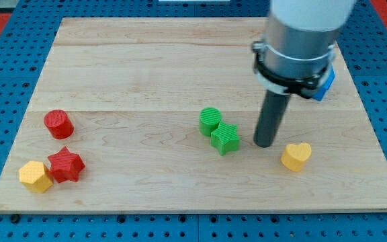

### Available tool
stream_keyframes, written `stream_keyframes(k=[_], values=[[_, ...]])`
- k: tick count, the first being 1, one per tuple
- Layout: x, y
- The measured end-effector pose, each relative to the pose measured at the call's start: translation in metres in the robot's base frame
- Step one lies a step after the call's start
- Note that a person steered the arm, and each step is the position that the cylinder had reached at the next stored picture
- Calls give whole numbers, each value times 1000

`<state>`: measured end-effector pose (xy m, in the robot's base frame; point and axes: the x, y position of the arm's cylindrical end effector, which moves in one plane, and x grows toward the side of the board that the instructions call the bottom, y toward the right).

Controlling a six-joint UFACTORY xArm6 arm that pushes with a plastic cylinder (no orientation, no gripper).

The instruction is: Place the yellow hexagon on the top of the green circle

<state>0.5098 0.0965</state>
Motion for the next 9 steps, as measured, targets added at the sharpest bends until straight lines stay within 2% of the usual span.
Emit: stream_keyframes(k=[3, 4, 5, 7, 9], values=[[18, 54], [18, 92], [26, 100], [26, 28], [51, 44]])
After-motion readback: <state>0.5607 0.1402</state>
